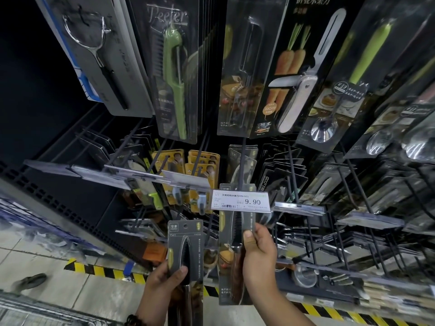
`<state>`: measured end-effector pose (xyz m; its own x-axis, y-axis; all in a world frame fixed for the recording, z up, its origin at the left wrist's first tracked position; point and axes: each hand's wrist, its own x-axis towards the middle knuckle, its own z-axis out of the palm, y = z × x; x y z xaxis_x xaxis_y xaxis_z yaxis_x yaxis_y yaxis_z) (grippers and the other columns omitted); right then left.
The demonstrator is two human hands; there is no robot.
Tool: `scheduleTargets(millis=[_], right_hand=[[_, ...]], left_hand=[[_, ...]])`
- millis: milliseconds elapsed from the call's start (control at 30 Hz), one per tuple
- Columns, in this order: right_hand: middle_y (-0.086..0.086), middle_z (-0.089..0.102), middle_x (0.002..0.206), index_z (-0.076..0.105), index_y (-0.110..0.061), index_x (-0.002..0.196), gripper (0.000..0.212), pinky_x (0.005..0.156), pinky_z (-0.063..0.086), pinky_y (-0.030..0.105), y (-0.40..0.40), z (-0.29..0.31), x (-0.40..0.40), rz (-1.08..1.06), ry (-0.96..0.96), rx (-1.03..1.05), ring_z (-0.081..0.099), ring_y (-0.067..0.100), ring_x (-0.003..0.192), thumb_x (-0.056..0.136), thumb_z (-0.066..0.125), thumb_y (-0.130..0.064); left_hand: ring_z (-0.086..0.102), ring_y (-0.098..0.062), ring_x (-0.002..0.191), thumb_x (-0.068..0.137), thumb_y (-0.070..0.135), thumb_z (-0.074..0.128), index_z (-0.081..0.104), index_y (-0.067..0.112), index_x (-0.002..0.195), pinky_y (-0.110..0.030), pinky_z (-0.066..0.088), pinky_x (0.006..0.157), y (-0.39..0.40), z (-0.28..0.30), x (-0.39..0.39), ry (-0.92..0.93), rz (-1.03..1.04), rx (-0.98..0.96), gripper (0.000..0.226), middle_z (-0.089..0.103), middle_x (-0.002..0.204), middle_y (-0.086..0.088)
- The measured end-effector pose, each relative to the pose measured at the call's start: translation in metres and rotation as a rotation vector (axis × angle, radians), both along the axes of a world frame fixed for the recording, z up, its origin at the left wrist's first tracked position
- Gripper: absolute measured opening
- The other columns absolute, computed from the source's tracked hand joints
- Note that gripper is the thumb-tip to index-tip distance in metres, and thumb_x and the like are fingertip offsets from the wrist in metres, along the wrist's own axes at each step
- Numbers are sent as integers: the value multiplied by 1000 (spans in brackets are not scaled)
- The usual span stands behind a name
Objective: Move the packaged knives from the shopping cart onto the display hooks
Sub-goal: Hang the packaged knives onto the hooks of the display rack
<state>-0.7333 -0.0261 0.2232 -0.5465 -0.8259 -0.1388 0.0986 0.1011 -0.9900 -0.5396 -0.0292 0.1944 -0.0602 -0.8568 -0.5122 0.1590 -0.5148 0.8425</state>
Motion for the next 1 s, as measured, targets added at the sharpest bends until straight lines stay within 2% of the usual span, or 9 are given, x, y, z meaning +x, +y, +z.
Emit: scheduleTargets(millis=[200, 367, 467, 600, 667, 767, 867, 933, 1000], right_hand=[[6, 70, 92, 65, -23, 97, 26, 81, 51, 45, 2, 2, -4, 0, 7, -17, 63, 30, 90, 99, 46, -6], [10, 64, 90, 61, -21, 95, 20, 74, 45, 31, -9, -3, -8, 14, 64, 32, 55, 17, 81, 100, 46, -8], [0, 64, 86, 59, -22, 95, 18, 75, 44, 30, -25, -10, -12, 13, 80, 65, 55, 14, 81, 101, 46, -12], [-15, 61, 99, 58, -18, 111, 21, 76, 42, 5, -54, -7, -18, 25, 35, 63, 54, -5, 92, 100, 44, -7], [-8, 58, 92, 58, -9, 104, 17, 65, 41, 1, -70, -2, -22, 16, -38, 81, 52, -4, 82, 100, 43, -2], [-4, 46, 69, 43, -16, 72, 33, 48, 39, 8, -91, 7, -28, 9, -78, 175, 40, 3, 59, 100, 38, 0], [-1, 43, 51, 33, -17, 63, 40, 33, 29, 7, -102, 19, -31, -20, -120, 211, 39, 4, 39, 102, 35, -8], [1, 42, 57, 36, -15, 64, 39, 39, 34, 9, -100, 22, -32, -4, -110, 221, 40, 7, 44, 102, 36, -7], [1, 52, 75, 51, -9, 82, 22, 66, 42, 19, -94, 19, -29, 54, -29, 263, 50, 12, 68, 101, 41, -10]], left_hand=[[68, -33, 99, 62, 17, 76, 78, 13, 90, -47, 48, 94, 4, 6, -1, 49, 6, -6, 28, 74, 100, -15], [66, -33, 102, 75, 5, 77, 75, 9, 93, -37, 49, 82, 6, 8, -1, 65, 27, -17, 18, 76, 94, -10], [70, -26, 95, 34, 39, 95, 80, 17, 85, -34, 49, 80, 6, 9, -1, 50, -14, -56, 57, 76, 94, -8], [69, -30, 100, 39, 34, 94, 79, 15, 89, -35, 50, 82, 7, 11, -1, 56, -28, -43, 55, 76, 97, -9], [70, -26, 97, 30, 45, 94, 75, 12, 95, -35, 50, 83, 8, 12, -1, 43, -56, -75, 76, 76, 97, -8], [69, -23, 99, 62, 28, 89, 73, 11, 99, -31, 51, 83, 9, 18, -6, 31, -98, -96, 44, 76, 99, -4], [69, -18, 100, 87, 9, 66, 72, 13, 102, -25, 50, 81, 7, 25, -14, -24, -187, -107, 16, 75, 102, 0], [69, -16, 99, 88, 14, 65, 71, 15, 103, -27, 50, 84, 5, 27, -19, -68, -226, -130, 16, 75, 104, 1], [68, -19, 101, 88, 19, 66, 70, 13, 103, -35, 53, 88, 1, 25, -24, -106, -262, -141, 17, 74, 104, -2]])
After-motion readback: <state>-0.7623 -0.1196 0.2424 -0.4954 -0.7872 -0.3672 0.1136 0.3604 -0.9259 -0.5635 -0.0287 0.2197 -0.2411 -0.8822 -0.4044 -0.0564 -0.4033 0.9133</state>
